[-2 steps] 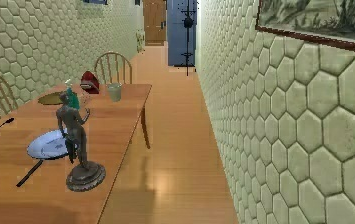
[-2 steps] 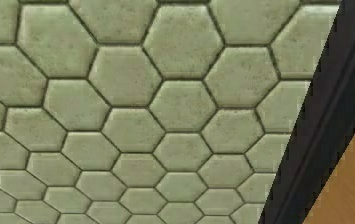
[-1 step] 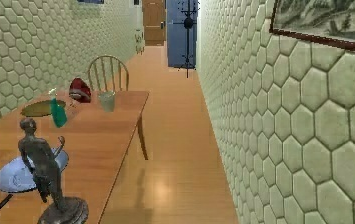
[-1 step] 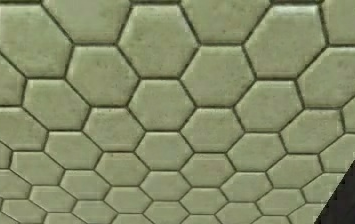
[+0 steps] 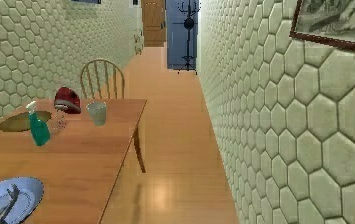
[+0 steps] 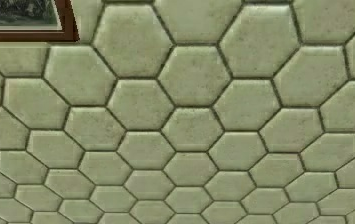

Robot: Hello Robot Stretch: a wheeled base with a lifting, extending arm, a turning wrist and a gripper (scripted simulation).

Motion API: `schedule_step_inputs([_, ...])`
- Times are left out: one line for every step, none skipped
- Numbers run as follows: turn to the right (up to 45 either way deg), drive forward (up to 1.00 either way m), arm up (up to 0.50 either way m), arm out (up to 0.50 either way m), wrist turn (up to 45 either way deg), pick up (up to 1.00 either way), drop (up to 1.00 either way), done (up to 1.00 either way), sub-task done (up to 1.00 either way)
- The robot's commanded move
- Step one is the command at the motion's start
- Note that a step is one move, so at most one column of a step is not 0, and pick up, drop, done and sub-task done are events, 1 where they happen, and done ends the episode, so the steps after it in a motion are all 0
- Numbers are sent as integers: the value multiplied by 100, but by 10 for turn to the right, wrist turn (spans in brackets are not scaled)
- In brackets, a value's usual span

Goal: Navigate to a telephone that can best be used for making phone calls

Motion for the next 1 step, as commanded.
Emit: schedule_step_inputs([30, 0, 0, 0, 0, 0, 0, 0, 0])
